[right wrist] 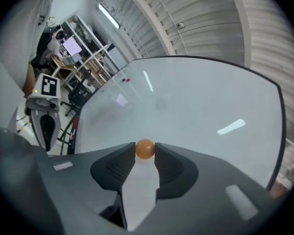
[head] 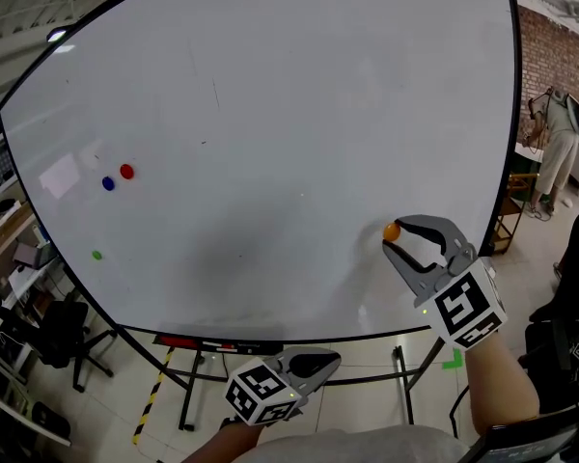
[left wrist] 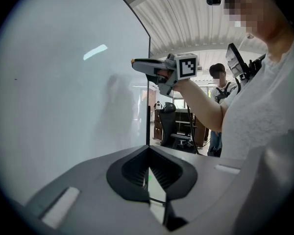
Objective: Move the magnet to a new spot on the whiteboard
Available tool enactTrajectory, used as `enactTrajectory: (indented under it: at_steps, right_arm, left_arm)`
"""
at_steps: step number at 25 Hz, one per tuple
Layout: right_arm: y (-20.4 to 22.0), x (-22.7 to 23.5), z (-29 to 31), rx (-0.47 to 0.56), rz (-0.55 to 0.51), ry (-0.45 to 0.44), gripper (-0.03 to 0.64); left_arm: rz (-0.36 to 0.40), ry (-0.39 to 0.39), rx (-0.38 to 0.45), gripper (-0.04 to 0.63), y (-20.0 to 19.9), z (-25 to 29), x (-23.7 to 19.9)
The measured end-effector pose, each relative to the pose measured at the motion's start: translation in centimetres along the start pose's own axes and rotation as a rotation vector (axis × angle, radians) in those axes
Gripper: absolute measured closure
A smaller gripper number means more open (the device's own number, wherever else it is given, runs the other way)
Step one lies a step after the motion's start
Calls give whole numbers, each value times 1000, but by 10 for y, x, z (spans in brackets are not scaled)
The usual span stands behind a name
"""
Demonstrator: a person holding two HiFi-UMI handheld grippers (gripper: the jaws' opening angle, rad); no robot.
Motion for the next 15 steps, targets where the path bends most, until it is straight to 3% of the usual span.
enactTrajectory:
  at_steps: [3,7,15]
  right_arm:
    - [17,-27,-12,-8,103,-126,491]
    - [54,-65,-23,-35,319,-286,491]
    - [101,-129,-40,-67,622,-437,490]
  left_arm:
    - [10,-7,15,617,-6,-3,-1]
    - [20,-15,40,617,-15,-6,-1]
    - [14,9,68,617,-23,-7,13]
Point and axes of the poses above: the fingertips, and each gripper's own axes: z forward along the fingers, x to its right, y out of its underside, the point moved 6 cm from there along -z, backward along the fingers, and after that the axes turned 8 degrees about z, right-handed, at the moved point
